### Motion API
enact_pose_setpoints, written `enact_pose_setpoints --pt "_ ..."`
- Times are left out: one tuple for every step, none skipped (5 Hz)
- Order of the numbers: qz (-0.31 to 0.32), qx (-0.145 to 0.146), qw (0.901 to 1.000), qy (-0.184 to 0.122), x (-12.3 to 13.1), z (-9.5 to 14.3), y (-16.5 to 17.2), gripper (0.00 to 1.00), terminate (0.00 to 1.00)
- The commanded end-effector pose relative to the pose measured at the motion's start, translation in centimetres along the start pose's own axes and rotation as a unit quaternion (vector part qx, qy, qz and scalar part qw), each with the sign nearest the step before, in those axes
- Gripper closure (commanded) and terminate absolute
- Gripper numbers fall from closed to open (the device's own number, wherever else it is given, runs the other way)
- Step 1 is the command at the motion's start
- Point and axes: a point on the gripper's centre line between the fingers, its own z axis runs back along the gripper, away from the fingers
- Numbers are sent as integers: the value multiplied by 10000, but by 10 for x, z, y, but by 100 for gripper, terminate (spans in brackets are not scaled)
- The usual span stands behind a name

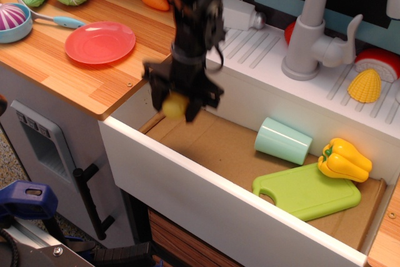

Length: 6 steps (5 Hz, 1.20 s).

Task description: Put potato on plate

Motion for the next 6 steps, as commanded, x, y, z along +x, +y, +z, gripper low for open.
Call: enact_pose_setpoints --pt "51 377 9975 -588 28 49 64 100 0" --pt "13 330 9960 -834 34 38 93 100 0" --pt "-8 529 9933 -1026 42 36 111 100 0" --pt "-153 443 9929 -1097 49 26 126 100 0" --pt "-315 264 9927 -1138 60 13 139 100 0" --pt "-388 196 9913 -1246 65 1 143 100 0"
